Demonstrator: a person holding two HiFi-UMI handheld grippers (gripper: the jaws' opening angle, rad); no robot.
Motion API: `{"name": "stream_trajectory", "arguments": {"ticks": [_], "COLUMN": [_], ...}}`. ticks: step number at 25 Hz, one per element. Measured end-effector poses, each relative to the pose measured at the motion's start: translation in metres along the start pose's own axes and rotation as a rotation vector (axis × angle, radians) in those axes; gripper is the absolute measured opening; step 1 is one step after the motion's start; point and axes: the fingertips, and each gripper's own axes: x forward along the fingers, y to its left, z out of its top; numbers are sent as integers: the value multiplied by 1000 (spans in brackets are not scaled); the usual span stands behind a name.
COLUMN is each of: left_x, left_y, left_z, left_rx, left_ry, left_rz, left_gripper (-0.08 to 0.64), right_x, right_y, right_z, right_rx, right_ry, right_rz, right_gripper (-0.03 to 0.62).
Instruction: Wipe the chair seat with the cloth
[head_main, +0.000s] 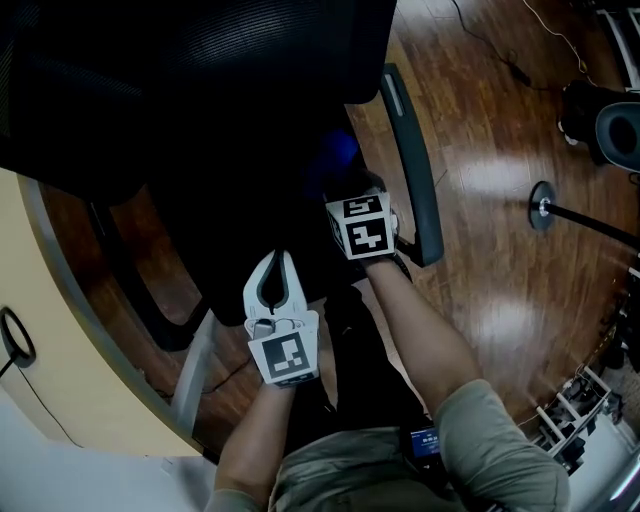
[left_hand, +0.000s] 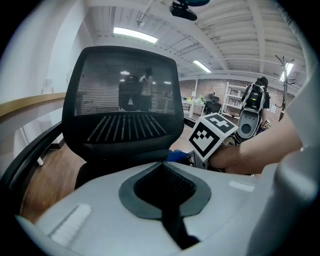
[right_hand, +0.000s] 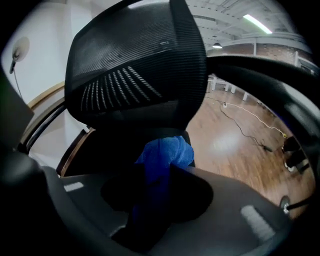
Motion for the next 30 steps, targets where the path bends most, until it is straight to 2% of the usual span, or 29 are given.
{"name": "stream_trajectory", "arguments": {"ticks": [4, 8, 14, 19, 22, 24, 30], "left_x": [13, 20, 20, 1, -21, -40, -99], "left_y": [-16, -26, -40, -20, 6, 27, 76], "left_z": [1, -8, -42, -50, -48, -47, -61], "left_rx": [20, 11, -20, -48, -78, -102, -138], "left_ry": [-5, 1, 41, 33, 15, -5, -19], "left_rz": [13, 42, 48, 100, 147, 186, 293], "left_gripper": [5, 5, 5, 5, 5, 5, 5], "right_x": [-2, 5, 16, 12, 1, -7, -17], "right_y": [-33, -45, -51, -48, -23, 10, 148], "right_z": [-15, -31, -49, -45, -35, -28, -24], "right_rx": [67, 108, 111, 82, 20, -34, -198], "right_ry": [17, 30, 48, 28, 4, -12, -54], "right_rz": [-66, -91, -96, -111, -101, -60, 183], "right_gripper": [126, 126, 126, 126, 126, 126, 126]}}
